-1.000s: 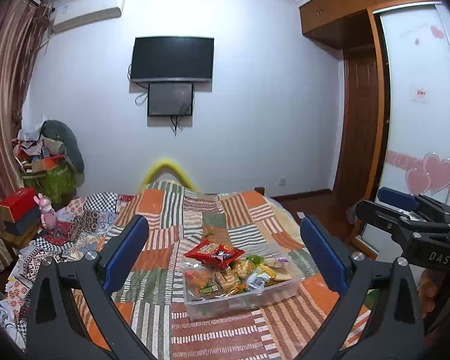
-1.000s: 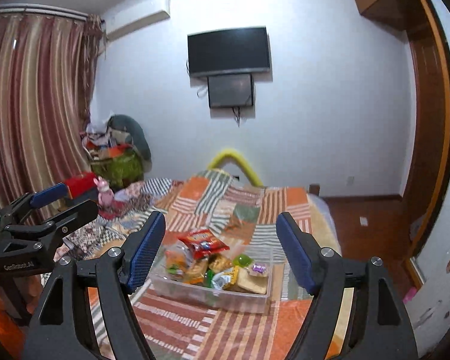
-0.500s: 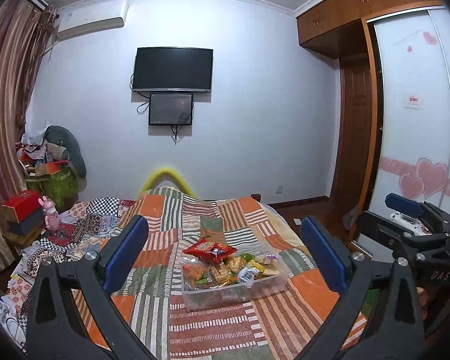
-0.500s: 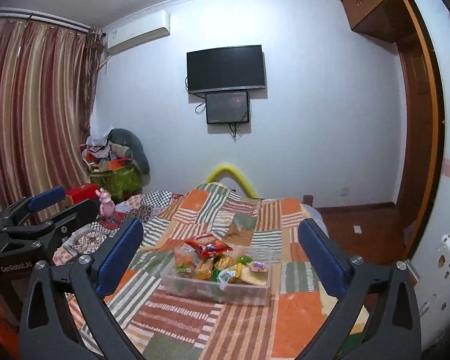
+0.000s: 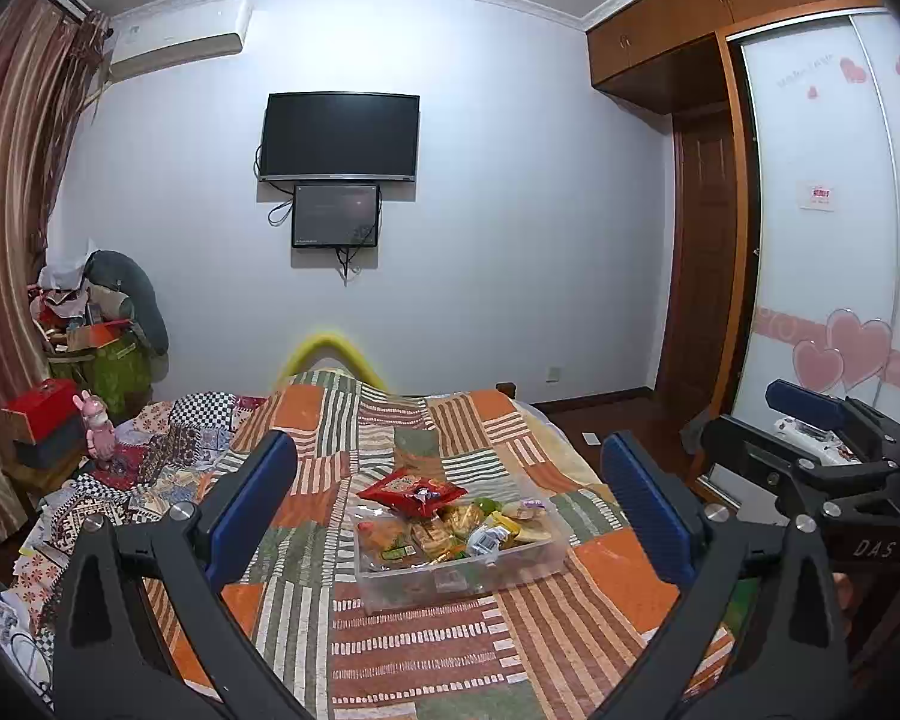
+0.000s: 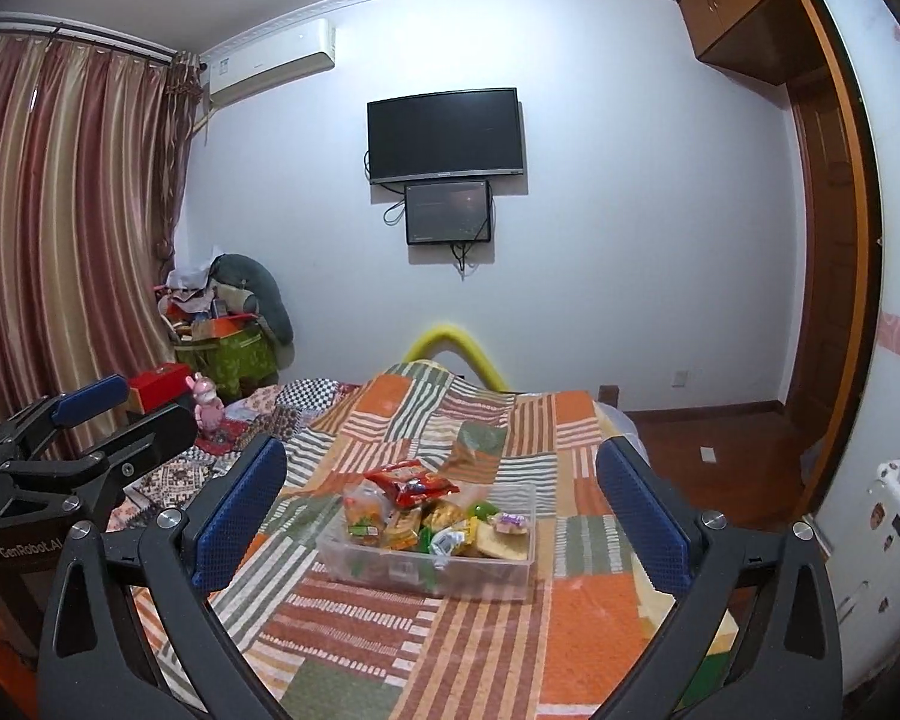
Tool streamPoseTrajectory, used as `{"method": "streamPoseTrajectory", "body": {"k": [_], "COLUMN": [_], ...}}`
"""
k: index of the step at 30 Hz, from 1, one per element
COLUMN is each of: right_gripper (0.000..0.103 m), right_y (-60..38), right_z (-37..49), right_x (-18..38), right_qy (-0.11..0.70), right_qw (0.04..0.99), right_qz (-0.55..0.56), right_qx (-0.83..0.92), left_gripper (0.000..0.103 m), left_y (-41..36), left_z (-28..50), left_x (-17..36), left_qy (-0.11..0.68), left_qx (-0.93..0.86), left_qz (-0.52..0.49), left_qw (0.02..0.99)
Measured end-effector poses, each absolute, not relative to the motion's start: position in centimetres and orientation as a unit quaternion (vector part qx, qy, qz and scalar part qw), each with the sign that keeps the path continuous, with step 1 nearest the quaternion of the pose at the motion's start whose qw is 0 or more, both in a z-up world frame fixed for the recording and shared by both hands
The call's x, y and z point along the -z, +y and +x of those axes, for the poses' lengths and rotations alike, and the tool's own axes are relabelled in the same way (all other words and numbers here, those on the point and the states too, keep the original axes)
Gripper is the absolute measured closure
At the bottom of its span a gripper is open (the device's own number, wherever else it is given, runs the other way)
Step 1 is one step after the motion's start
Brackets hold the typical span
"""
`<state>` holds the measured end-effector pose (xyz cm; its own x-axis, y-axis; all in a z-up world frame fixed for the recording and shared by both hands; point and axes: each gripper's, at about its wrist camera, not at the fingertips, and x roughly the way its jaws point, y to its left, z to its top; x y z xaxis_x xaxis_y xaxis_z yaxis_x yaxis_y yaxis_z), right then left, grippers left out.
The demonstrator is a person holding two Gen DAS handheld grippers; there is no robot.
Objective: Organize snacks
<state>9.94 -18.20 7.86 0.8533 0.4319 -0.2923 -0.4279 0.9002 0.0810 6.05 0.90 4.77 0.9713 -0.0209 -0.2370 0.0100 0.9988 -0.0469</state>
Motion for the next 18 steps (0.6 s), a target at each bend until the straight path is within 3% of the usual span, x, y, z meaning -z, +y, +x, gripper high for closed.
{"method": "streamPoseTrajectory", "body": {"k": [18], "right_gripper": [0.0], "right_y": [-18.22], "right_z": [9.78], "right_x": [-7.78], "right_qy": [0.154], "right_qw": [0.962], "right_qz": [0.005], "right_qx": [-0.224], "left_gripper": [0.0], "left_y": [1.02], "left_z": [6.2], "left_x": [-4.29], "left_qy": [0.122], "left_qx": [0.01], "left_qz": [-0.029], "left_qw": [0.992]}}
